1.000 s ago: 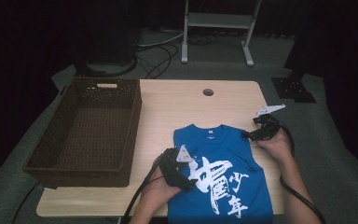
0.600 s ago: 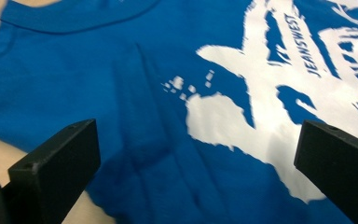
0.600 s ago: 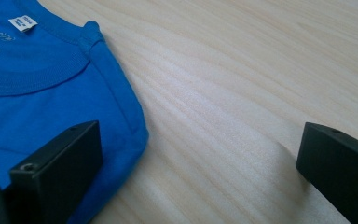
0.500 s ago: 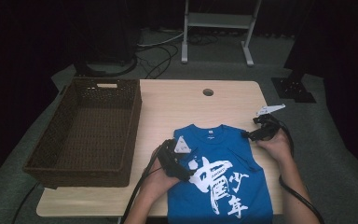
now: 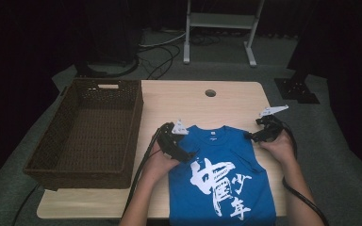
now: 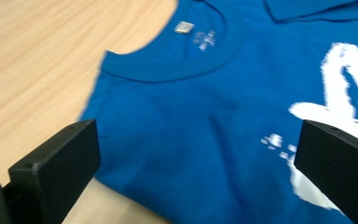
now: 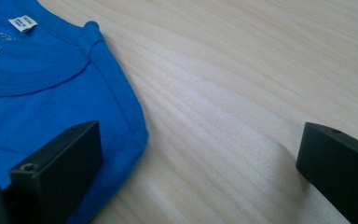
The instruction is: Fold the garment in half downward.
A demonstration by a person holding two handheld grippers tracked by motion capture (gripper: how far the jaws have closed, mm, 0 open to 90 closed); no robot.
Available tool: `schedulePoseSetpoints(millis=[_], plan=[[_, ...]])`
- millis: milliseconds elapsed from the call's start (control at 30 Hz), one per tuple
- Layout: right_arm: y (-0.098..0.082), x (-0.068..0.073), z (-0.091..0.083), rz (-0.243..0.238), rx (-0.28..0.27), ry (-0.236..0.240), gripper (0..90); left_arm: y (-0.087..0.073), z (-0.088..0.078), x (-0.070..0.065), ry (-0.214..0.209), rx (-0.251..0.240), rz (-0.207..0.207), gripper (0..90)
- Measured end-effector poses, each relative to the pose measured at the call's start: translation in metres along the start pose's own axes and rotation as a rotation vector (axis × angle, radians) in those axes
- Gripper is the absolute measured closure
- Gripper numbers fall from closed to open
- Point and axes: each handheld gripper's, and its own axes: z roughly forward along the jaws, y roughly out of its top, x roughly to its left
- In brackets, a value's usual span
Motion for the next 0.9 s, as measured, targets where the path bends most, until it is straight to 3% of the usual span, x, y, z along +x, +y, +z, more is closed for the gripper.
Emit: schedulePoseSetpoints(millis=[133, 467, 567, 900], plan=[[0.0, 0.0, 0.0, 0.001, -0.001, 0.001, 0.0, 0.004, 0.002, 0.016, 0.012, -0.002, -0.005, 0.0], [0.0, 0.0, 0.0, 0.0, -0.001, 0.0, 0.0, 0.011, 0.008, 0.043, 0.043, 0.009, 0.004, 0.0], [0.0, 0.0, 0.0, 0.001, -0.001, 0.001, 0.0, 0.013, 0.01, 0.053, 0.05, 0.018, 0.02, 2.0], [0.0, 0.0, 0.0, 0.0, -0.001, 0.0, 0.0, 0.007, 0.022, 0.08, 0.03, 0.001, -0.019, 3.1]])
